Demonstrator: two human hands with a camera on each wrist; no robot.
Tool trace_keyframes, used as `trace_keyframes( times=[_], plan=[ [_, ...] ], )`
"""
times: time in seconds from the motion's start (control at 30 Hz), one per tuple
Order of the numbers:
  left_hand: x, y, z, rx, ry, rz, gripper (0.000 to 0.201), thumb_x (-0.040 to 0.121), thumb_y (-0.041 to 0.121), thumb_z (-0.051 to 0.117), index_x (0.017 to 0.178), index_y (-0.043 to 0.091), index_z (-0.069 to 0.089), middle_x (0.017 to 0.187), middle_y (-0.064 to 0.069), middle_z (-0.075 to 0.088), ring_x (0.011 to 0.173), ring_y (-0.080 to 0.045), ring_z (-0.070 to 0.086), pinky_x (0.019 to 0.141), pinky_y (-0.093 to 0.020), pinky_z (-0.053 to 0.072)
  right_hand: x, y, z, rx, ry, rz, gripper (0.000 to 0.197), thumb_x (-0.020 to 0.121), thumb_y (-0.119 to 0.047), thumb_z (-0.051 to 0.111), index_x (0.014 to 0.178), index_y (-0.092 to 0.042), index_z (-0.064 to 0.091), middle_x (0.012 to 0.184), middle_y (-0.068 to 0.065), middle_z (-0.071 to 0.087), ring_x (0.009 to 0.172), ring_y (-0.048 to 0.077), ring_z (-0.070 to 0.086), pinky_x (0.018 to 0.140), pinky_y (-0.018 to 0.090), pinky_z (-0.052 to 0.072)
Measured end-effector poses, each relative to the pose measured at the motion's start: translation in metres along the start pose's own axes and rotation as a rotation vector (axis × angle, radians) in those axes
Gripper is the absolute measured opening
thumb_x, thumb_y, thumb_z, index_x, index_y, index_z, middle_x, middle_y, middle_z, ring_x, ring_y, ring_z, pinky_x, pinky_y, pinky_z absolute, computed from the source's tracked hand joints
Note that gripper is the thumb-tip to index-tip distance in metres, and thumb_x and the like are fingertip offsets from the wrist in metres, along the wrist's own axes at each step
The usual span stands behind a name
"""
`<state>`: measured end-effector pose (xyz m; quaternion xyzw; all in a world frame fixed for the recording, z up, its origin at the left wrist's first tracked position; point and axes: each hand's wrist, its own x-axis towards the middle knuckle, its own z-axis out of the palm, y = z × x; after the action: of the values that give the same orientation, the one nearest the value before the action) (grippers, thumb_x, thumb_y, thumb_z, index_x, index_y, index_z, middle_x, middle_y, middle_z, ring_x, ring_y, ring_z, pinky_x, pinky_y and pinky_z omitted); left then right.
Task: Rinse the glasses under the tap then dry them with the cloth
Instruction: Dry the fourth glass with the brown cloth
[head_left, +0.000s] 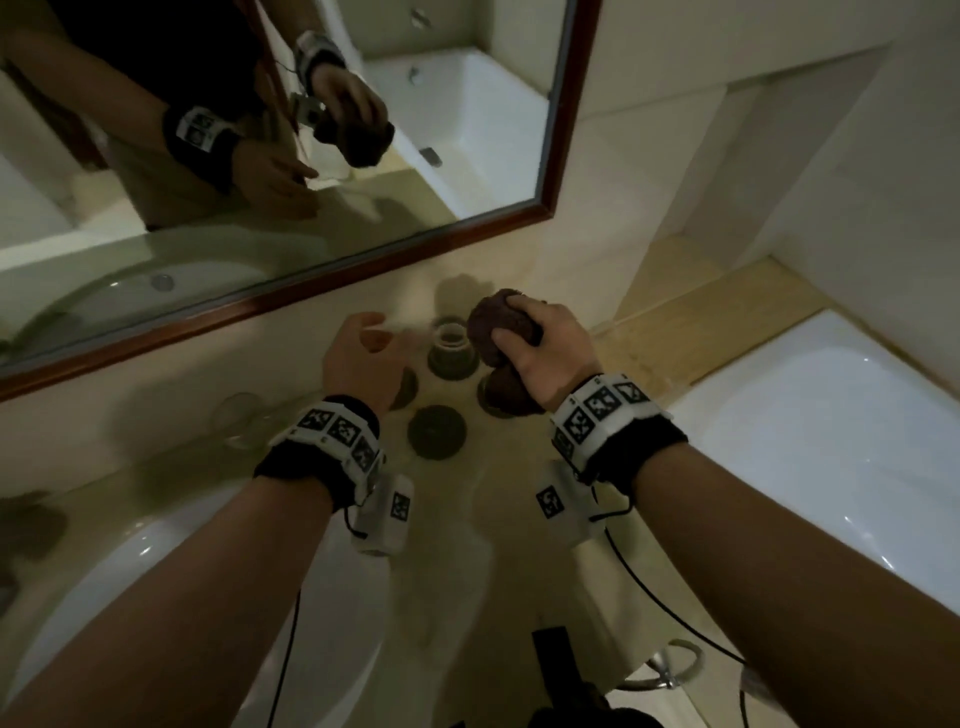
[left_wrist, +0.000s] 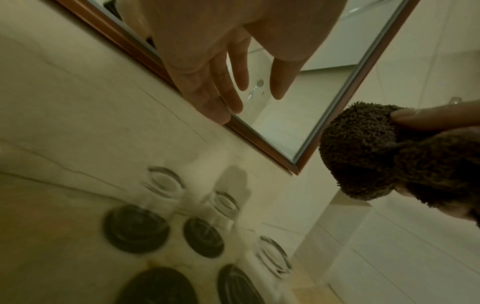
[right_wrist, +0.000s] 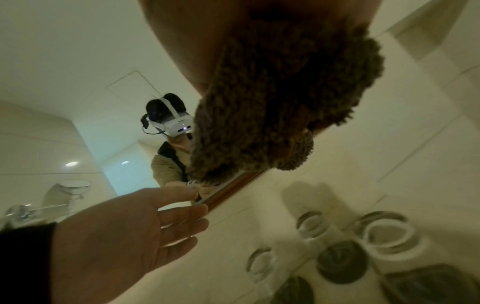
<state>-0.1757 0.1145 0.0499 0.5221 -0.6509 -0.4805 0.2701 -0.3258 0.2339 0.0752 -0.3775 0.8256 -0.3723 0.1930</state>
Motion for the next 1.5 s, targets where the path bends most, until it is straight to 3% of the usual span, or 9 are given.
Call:
trace_keyframes(
  times=[0.07, 0.23, 0.37, 0.5, 0.7, 1.07, 1.2, 1.37, 1.5],
  plan=[
    [-0.004, -0.012, -0.036, 0.004, 0.058, -0.014, 0.041, 0.091, 0.033, 0.065, 0.127, 0.017, 0.053, 0.108, 0.003, 0.059, 0.096, -0.014, 0.056, 0.076, -0.023, 0.046, -0.007, -0.023, 0.019, -0.014, -0.033, -0.033, 0.047, 0.089, -0.034, 0.06, 0.134, -0.024, 0.051, 0.128, 0.01, 0.051, 0.117, 0.024, 0.05, 0.1, 0.026, 0.036],
    [-0.013, -0.051, -0.121, 0.002, 0.194, -0.107, 0.035, 0.092, 0.03, 0.063, 0.123, 0.017, 0.055, 0.106, 0.001, 0.061, 0.099, -0.018, 0.059, 0.087, -0.033, 0.05, -0.021, -0.075, 0.077, -0.008, -0.123, -0.093, 0.05, 0.088, -0.033, 0.062, 0.135, -0.02, 0.051, 0.133, 0.011, 0.053, 0.121, 0.027, 0.05, 0.106, 0.031, 0.036],
    [-0.014, -0.082, -0.168, 0.022, 0.241, -0.174, 0.039, 0.092, 0.03, 0.063, 0.127, 0.016, 0.053, 0.117, -0.004, 0.061, 0.099, -0.018, 0.056, 0.087, -0.03, 0.047, -0.028, -0.106, 0.12, -0.019, -0.183, -0.128, 0.049, 0.088, -0.033, 0.062, 0.133, -0.019, 0.052, 0.13, 0.011, 0.055, 0.119, 0.027, 0.051, 0.103, 0.03, 0.036],
    [-0.002, -0.106, -0.19, 0.049, 0.225, -0.228, 0.046, 0.09, 0.031, 0.065, 0.132, 0.018, 0.05, 0.13, -0.007, 0.054, 0.111, -0.022, 0.055, 0.086, -0.029, 0.045, -0.025, -0.124, 0.156, -0.038, -0.239, -0.13, 0.055, 0.082, -0.045, 0.058, 0.132, -0.022, 0.053, 0.123, 0.01, 0.058, 0.111, 0.028, 0.054, 0.101, 0.042, 0.042],
    [0.025, -0.13, -0.19, 0.131, 0.113, -0.283, 0.071, 0.084, 0.038, 0.072, 0.145, 0.021, 0.038, 0.145, -0.012, 0.038, 0.123, -0.029, 0.048, 0.098, -0.036, 0.046, -0.01, -0.127, 0.189, -0.056, -0.243, -0.119, 0.049, 0.088, -0.033, 0.06, 0.134, -0.018, 0.051, 0.132, 0.008, 0.054, 0.119, 0.026, 0.05, 0.105, 0.043, 0.039],
    [0.083, -0.147, -0.142, 0.283, -0.181, -0.449, 0.104, 0.078, 0.041, 0.078, 0.154, 0.027, 0.009, 0.152, -0.011, 0.022, 0.134, -0.034, 0.039, 0.103, -0.04, 0.042, 0.034, -0.103, 0.217, -0.11, -0.312, -0.022, 0.049, 0.09, -0.033, 0.058, 0.136, -0.017, 0.048, 0.13, 0.008, 0.053, 0.12, 0.025, 0.049, 0.104, 0.036, 0.038],
    [0.089, -0.156, -0.127, 0.444, -0.129, -0.386, 0.092, 0.08, 0.033, 0.077, 0.151, 0.021, 0.02, 0.147, -0.016, 0.031, 0.127, -0.037, 0.044, 0.101, -0.039, 0.04, 0.04, -0.093, 0.224, -0.102, -0.35, 0.016, 0.052, 0.09, -0.037, 0.058, 0.137, -0.02, 0.047, 0.133, 0.007, 0.053, 0.121, 0.023, 0.051, 0.103, 0.034, 0.04],
    [0.097, -0.154, -0.124, 0.426, -0.155, -0.455, 0.084, 0.088, 0.026, 0.068, 0.151, 0.021, 0.014, 0.144, -0.017, 0.029, 0.122, -0.04, 0.047, 0.097, -0.042, 0.043, 0.038, -0.092, 0.219, -0.114, -0.344, -0.015, 0.051, 0.09, -0.033, 0.059, 0.137, -0.017, 0.048, 0.131, 0.008, 0.054, 0.12, 0.024, 0.051, 0.104, 0.035, 0.04],
    [0.083, -0.152, -0.13, 0.308, -0.082, -0.42, 0.079, 0.082, 0.029, 0.074, 0.144, 0.021, 0.025, 0.138, -0.013, 0.037, 0.117, -0.034, 0.053, 0.093, -0.038, 0.049, 0.032, -0.094, 0.208, -0.135, -0.334, -0.056, 0.051, 0.09, -0.033, 0.057, 0.137, -0.017, 0.047, 0.129, 0.011, 0.052, 0.118, 0.027, 0.05, 0.104, 0.039, 0.039]
  ],
)
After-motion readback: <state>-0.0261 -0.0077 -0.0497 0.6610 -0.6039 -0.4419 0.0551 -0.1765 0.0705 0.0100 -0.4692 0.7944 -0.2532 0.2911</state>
